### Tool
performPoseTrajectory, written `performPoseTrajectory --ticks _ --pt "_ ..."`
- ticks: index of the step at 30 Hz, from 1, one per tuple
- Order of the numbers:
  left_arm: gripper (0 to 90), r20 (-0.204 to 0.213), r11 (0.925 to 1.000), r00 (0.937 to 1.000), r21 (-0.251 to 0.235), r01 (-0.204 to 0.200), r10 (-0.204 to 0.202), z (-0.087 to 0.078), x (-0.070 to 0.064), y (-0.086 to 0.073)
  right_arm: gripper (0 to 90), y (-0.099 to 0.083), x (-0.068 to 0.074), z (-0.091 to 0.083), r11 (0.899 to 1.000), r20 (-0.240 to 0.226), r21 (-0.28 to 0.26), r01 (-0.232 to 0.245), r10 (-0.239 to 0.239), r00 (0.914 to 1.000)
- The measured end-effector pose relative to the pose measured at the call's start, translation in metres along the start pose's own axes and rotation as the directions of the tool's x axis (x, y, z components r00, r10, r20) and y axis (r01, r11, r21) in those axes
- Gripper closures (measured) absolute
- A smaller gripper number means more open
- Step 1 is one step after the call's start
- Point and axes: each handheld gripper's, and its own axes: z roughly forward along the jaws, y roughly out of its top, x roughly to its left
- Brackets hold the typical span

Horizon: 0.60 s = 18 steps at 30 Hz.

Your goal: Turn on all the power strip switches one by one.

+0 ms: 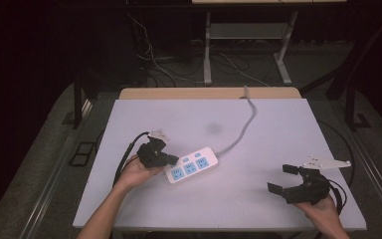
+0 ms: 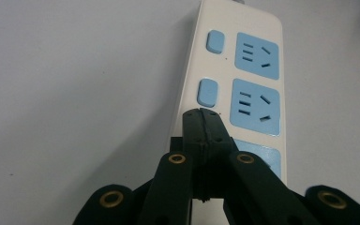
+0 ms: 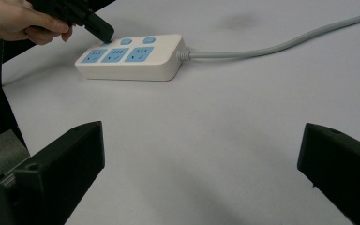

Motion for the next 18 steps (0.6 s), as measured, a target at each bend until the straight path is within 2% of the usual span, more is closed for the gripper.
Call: performPoseTrajectory --ticks 7,18 --pt "89.8 0.009 0.9997 0.9996 0.001 -0.026 0.026 -0.008 -0.002 0.011 0.9 0.000 0.000 0.000 1.000 0.000 0.000 -0.001 0.001 1.0000" --pt "89.7 -0.003 0.9976 0.9976 0.012 -0.069 0.069 -0.011 -0.006 0.031 1.0 0.000 0.000 0.000 1.000 0.000 0.002 -0.003 0.003 1.0000"
